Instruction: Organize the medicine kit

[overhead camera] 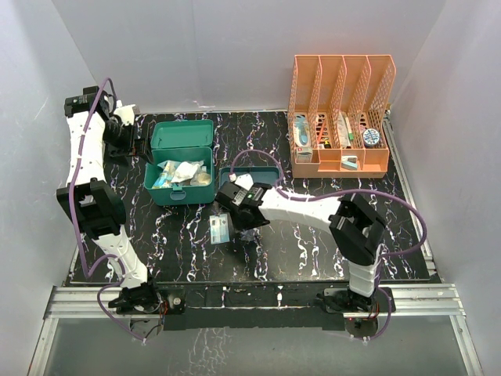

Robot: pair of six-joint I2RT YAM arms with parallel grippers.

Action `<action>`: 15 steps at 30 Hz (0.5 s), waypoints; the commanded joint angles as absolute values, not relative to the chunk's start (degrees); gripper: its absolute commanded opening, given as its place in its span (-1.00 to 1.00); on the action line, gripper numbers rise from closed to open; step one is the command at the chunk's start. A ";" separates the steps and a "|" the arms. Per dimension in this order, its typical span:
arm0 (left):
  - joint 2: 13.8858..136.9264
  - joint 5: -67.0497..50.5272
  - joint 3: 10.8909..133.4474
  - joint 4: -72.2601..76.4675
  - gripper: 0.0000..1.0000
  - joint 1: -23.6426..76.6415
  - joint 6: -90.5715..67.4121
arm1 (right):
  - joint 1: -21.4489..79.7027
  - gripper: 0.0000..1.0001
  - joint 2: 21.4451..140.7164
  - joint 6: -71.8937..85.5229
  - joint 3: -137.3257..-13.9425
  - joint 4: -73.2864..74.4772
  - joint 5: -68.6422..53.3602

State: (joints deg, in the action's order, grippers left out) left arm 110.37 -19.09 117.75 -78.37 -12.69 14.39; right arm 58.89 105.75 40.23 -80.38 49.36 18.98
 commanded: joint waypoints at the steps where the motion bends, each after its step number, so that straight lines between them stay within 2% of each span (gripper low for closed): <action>1: 109.16 -19.84 119.48 -80.75 0.97 -13.01 14.73 | 58.54 0.10 107.92 40.83 -79.94 44.35 18.13; 12: 109.03 -19.52 118.85 -80.95 0.97 -13.01 15.36 | 58.38 0.09 111.87 40.34 -80.81 42.18 15.85; 15: 108.92 -20.10 118.30 -81.05 0.97 -13.01 15.40 | 58.45 0.02 112.87 40.16 -80.59 41.52 16.09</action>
